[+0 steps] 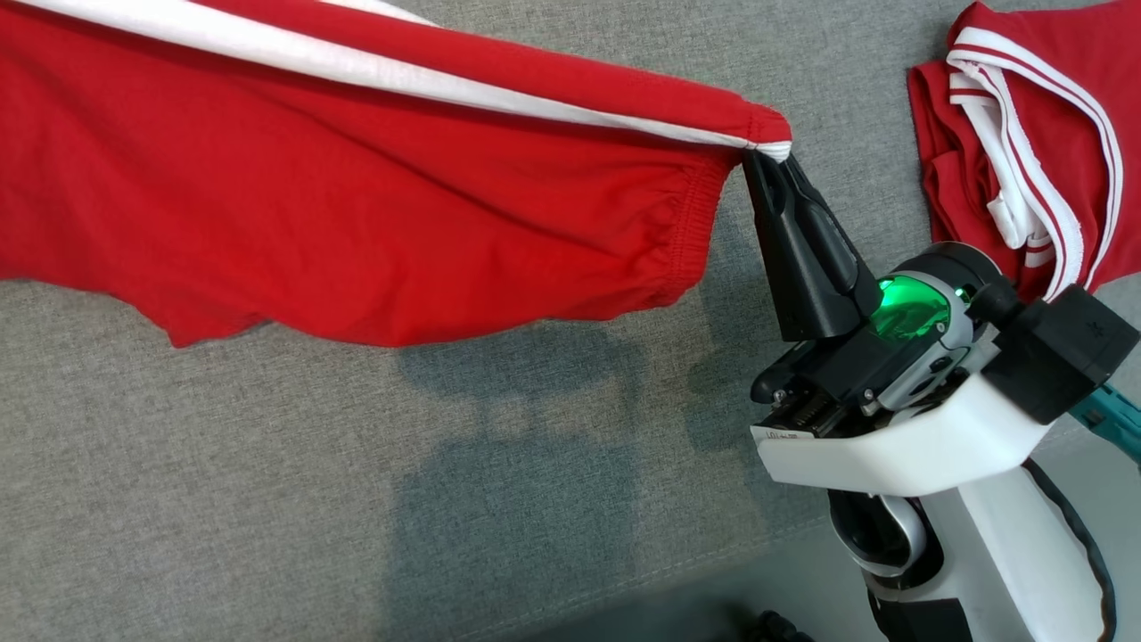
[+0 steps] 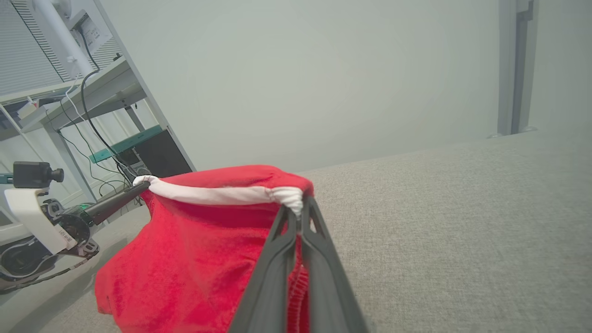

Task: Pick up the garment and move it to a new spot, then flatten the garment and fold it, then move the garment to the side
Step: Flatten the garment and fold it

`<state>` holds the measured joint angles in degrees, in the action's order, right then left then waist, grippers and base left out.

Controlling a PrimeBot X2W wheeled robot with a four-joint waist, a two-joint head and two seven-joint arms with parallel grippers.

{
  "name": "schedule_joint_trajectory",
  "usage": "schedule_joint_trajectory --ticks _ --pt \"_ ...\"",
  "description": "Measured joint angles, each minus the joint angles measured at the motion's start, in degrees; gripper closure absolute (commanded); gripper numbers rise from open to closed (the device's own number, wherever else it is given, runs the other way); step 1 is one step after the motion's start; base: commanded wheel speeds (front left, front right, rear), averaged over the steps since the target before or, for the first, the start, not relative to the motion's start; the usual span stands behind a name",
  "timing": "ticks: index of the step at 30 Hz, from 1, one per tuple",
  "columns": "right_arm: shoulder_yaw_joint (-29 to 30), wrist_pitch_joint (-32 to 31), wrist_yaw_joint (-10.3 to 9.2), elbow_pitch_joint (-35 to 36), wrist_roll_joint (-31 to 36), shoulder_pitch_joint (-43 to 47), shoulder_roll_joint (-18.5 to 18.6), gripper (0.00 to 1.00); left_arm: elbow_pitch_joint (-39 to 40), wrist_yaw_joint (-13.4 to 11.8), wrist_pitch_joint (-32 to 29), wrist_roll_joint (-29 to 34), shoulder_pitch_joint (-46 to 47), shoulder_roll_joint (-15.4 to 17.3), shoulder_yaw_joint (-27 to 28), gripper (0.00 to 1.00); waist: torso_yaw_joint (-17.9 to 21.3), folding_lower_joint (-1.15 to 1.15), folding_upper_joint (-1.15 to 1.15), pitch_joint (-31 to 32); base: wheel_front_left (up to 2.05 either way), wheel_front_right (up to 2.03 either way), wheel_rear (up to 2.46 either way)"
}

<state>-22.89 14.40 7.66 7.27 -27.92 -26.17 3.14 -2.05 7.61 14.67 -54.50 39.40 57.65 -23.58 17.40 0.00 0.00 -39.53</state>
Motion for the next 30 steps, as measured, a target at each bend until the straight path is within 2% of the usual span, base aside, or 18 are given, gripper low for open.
schedule_joint_trajectory --ticks 3,4,5,6,7,8,12,18,23,24,30 --pt "-0.2 0.0 0.00 -0.1 0.1 0.0 0.0 1.00 0.5 0.0 0.0 0.3 -0.1 0.9 -0.9 1.00 0.2 0.00 0.00 -0.1 0.00 0.00 0.00" --pt "-0.2 0.0 0.00 -0.2 0.1 0.0 0.0 0.97 0.5 0.0 0.0 0.4 -0.1 1.0 -1.0 1.00 0.2 0.00 0.00 -0.2 0.00 0.00 0.00" --pt "-0.2 0.0 0.00 -0.3 0.0 0.1 0.0 0.72 0.7 0.0 0.0 0.5 -0.1 1.0 -1.5 0.86 0.3 0.00 0.00 -0.2 0.00 0.00 0.00" --pt "-0.4 0.0 0.00 -0.5 0.0 0.3 0.0 0.52 1.2 0.0 0.0 0.4 -0.2 1.1 -2.1 0.60 0.4 0.00 0.00 -0.2 0.00 0.00 0.00" --pt "-0.9 0.0 -0.01 -0.8 0.1 0.6 0.0 0.02 1.5 0.0 0.0 0.2 -0.2 1.1 -2.7 0.18 0.5 0.00 0.00 -0.3 0.00 0.00 0.00" --pt "-1.5 0.0 -0.01 -0.8 0.0 1.0 0.1 0.00 1.9 0.0 0.0 -0.1 -0.2 1.3 -3.5 0.00 0.6 0.00 0.00 -0.4 0.00 0.00 0.00" --pt "-2.4 0.0 -0.01 -1.1 0.5 1.0 0.0 0.00 2.6 0.0 0.0 -1.6 -0.3 1.3 -4.4 0.00 0.8 0.00 0.00 -0.4 0.00 0.00 0.00" --pt "0.0 0.0 -0.01 -2.4 2.4 1.7 0.0 0.00 0.4 0.0 0.0 -0.4 -0.3 0.1 -1.6 0.00 0.1 0.00 0.00 1.0 0.00 0.00 0.00" --pt "3.9 0.0 -0.01 -4.0 5.1 2.5 0.0 0.00 -2.2 0.0 0.0 2.7 -1.6 -4.6 -0.1 0.00 -1.2 0.00 0.00 3.2 0.00 0.00 0.00" --pt "5.9 0.0 -0.01 -4.5 7.5 3.2 0.0 0.00 -2.6 0.0 0.0 4.6 -3.0 -6.8 0.5 0.00 -2.0 0.00 0.00 4.3 0.00 0.00 0.00" --pt "11.6 0.0 -0.01 -3.8 14.6 6.2 -0.1 0.00 -4.0 0.0 0.0 8.6 -7.7 -13.8 3.9 0.00 -4.6 0.00 0.00 7.7 0.00 0.00 0.00"
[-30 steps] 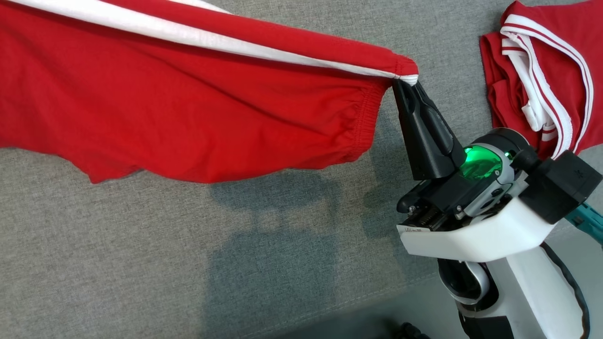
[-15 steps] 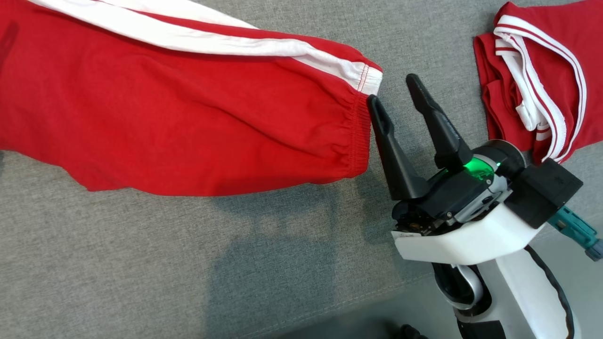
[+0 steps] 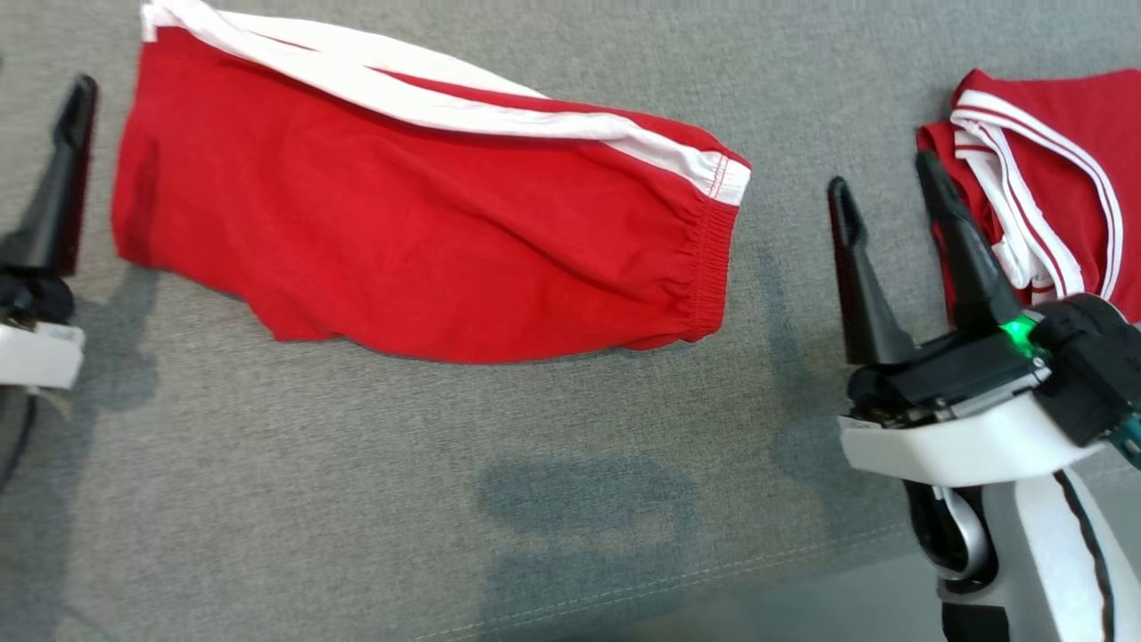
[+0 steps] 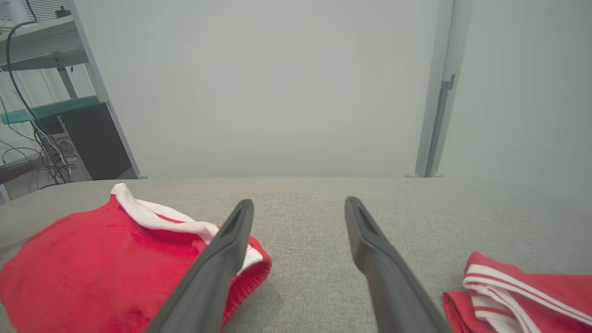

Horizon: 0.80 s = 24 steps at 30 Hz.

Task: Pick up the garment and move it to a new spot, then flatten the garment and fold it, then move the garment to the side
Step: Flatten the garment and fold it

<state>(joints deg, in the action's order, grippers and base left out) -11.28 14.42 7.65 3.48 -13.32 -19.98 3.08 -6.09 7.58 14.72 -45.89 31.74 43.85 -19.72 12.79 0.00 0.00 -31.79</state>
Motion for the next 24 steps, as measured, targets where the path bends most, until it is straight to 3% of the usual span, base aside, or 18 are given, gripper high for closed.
schedule_joint_trajectory --ticks 6,16,20,24 --pt "4.1 0.0 0.00 -0.1 1.6 3.9 -0.1 0.00 -1.8 0.0 0.0 2.2 -5.6 -6.6 2.4 0.00 -2.2 0.00 0.00 4.3 0.00 0.00 0.00" --pt "7.2 0.0 0.00 -3.1 3.6 10.4 -0.5 0.00 -7.7 0.0 0.0 6.3 -11.6 -14.3 3.2 0.00 -3.4 0.00 0.00 12.7 0.00 0.00 0.00" --pt "7.3 0.0 0.00 -4.4 3.5 13.1 -0.6 0.00 -10.2 0.0 0.0 7.0 -12.6 -14.8 2.7 0.00 -2.8 0.00 0.00 14.7 0.00 0.00 0.00" --pt "7.2 0.0 0.00 -4.4 3.2 15.0 -0.6 0.00 -11.7 0.0 -0.1 7.0 -12.4 -12.7 0.6 0.00 -1.5 0.00 0.00 14.0 0.00 0.00 0.00"
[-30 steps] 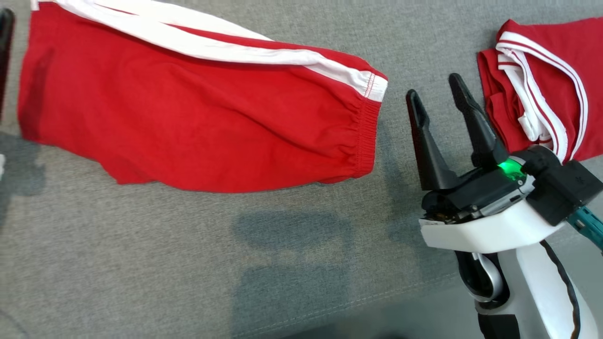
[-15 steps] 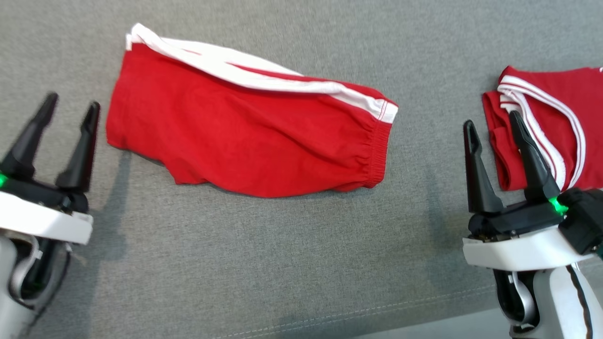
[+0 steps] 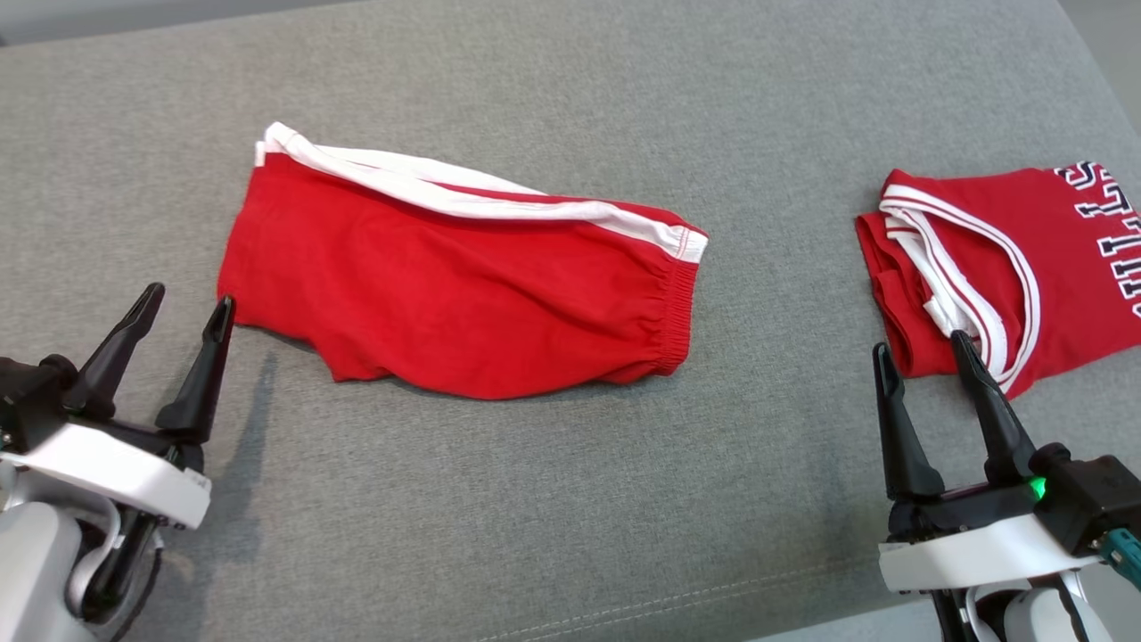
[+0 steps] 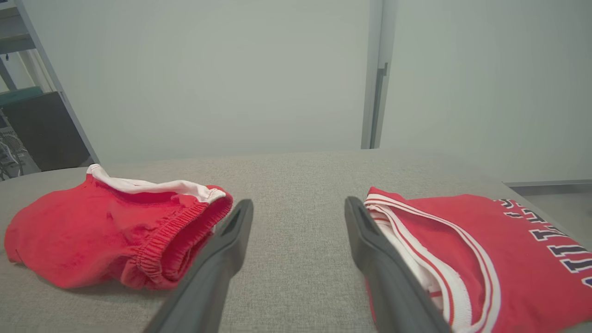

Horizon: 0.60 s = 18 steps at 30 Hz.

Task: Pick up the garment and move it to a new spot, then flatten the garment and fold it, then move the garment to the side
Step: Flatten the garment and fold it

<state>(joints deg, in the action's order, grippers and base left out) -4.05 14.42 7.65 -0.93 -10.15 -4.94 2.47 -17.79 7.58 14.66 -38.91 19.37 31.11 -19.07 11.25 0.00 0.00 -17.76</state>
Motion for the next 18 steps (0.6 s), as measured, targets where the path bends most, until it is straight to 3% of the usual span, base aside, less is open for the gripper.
schedule_joint_trajectory --ticks 8,18 --pt "-2.3 0.0 0.00 3.7 -0.6 2.3 -0.2 0.00 -4.3 0.0 -0.3 -3.4 5.7 7.2 -4.1 0.00 3.6 0.00 0.00 -3.5 0.00 0.00 0.00" --pt "-4.1 0.0 0.00 7.3 -2.0 5.8 -0.2 0.00 -4.5 0.0 -11.2 -10.1 9.7 13.7 -7.3 0.00 8.4 0.00 0.00 -7.3 0.00 0.00 0.00"
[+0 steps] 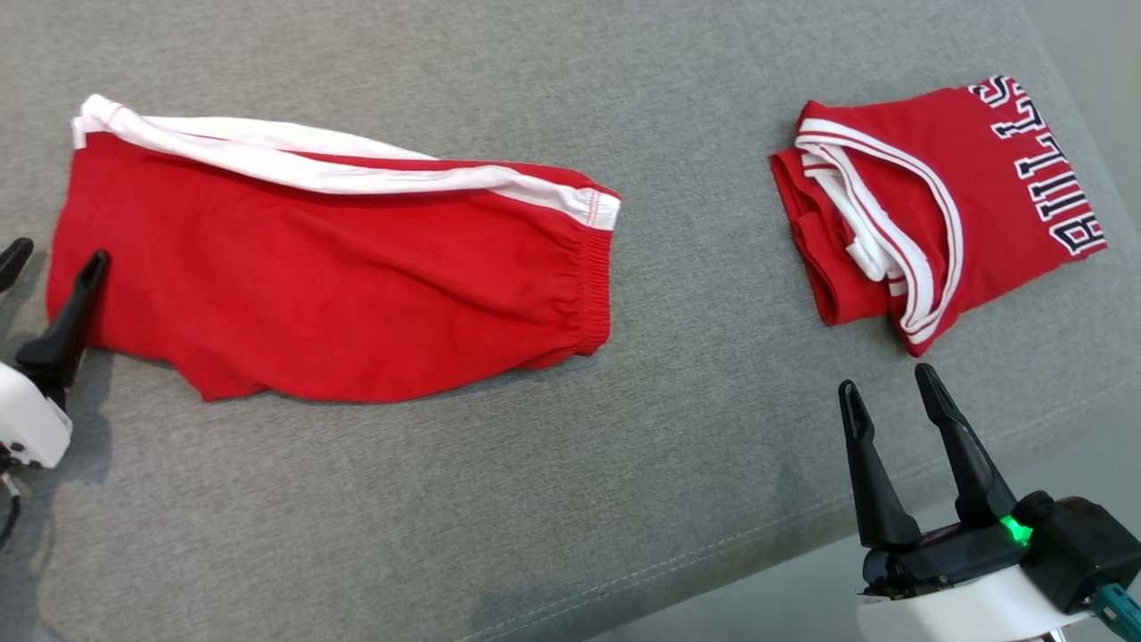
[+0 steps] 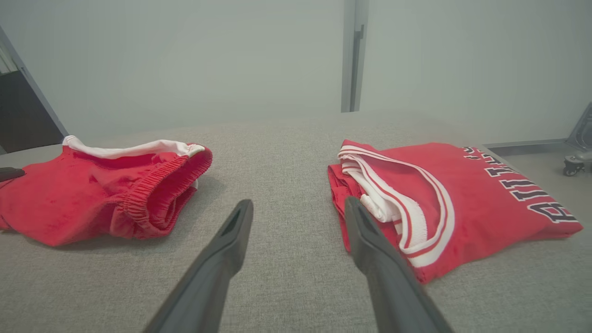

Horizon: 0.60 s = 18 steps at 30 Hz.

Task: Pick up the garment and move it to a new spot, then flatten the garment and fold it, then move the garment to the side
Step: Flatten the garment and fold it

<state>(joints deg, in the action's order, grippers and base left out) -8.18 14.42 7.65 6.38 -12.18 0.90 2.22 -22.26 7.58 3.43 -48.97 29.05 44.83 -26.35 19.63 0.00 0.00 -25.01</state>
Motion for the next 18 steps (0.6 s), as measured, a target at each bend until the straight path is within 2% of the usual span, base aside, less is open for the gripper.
schedule_joint_trajectory --ticks 8,16,17,18 --pt "-1.4 0.0 0.00 0.6 -0.5 0.9 0.0 0.00 0.0 0.0 -7.9 -3.7 2.4 1.5 -0.7 0.00 2.0 0.00 0.00 -1.1 0.00 0.00 0.00" --pt "-1.9 0.0 0.00 1.8 -0.9 1.3 0.0 0.00 1.6 -0.8 -11.5 -5.2 3.1 2.4 -0.7 0.00 2.9 0.00 0.00 -1.8 0.00 0.00 0.00" --pt "-1.9 0.0 0.00 1.8 -1.1 1.5 0.0 0.00 1.9 -0.9 -11.9 -5.3 3.0 2.5 -0.8 0.15 2.9 0.00 0.00 -1.9 0.00 0.00 0.00" --pt "-1.9 0.0 0.00 1.8 -1.1 1.8 0.0 0.00 2.2 -1.1 -12.3 -5.5 3.0 2.6 -0.9 0.40 2.8 0.00 0.00 -1.9 0.00 0.00 0.00"
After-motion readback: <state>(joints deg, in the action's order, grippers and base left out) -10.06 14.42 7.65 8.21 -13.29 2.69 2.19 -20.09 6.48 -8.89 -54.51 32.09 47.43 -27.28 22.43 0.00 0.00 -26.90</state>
